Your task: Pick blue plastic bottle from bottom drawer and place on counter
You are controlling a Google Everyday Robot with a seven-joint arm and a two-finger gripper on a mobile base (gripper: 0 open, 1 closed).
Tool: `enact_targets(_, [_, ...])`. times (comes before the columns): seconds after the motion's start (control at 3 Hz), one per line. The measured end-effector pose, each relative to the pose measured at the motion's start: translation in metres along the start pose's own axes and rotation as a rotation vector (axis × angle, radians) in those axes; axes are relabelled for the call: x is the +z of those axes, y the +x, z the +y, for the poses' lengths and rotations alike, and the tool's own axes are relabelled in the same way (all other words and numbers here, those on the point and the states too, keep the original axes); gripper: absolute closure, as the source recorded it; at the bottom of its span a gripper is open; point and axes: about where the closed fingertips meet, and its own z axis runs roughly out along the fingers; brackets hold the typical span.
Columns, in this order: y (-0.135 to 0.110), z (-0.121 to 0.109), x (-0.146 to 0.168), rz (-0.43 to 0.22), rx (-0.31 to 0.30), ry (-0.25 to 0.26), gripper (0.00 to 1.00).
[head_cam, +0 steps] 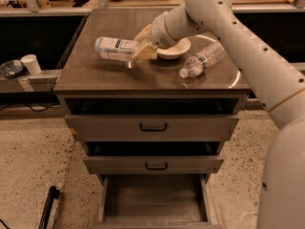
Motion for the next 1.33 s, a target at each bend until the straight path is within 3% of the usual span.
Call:
enact_targets(0.33, [0.0013,0.0133,0.0233,0.009,0.01,-0.096,0.6])
enact_targets(1.0, [0.0017,0.0178,0.0259,0.014,0.009,-0.117,0.06])
enact_targets(1.33, [0.0017,0.0178,0.0259,0.014,0.009,-0.118,0.0])
